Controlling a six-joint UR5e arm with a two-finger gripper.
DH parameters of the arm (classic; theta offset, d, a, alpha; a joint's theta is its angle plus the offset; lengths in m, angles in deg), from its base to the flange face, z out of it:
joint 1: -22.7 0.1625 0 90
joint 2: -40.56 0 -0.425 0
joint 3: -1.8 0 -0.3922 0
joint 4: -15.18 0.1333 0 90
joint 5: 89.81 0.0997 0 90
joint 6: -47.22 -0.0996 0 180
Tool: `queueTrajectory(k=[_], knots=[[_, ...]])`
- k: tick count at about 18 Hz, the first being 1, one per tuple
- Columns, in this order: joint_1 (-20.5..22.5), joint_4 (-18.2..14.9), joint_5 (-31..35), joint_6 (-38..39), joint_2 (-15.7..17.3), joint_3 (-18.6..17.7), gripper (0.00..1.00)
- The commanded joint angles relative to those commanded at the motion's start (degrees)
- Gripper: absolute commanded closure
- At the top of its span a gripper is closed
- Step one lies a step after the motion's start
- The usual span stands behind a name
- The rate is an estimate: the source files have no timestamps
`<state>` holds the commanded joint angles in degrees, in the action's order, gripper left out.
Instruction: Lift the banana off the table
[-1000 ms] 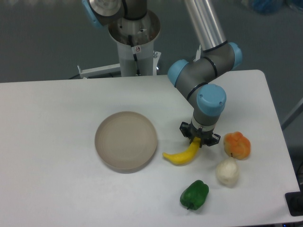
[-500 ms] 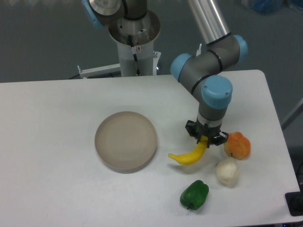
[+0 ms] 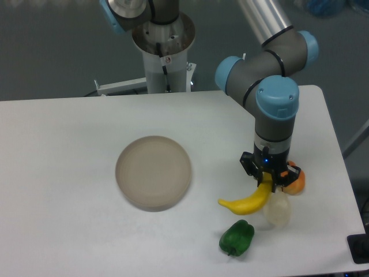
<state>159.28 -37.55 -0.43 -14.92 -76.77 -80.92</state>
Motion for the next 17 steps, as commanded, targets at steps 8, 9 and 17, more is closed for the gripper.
queueTrajectory(k=[8, 9, 17], knots=[[0.0, -3.3, 0.1, -0.6, -1.5, 4.9, 0.79], [0.0, -3.3, 0.1, -1.0, -1.4, 4.9, 0.79], [0.3, -3.7, 1.8, -3.9, -0.9, 4.5, 0.79]])
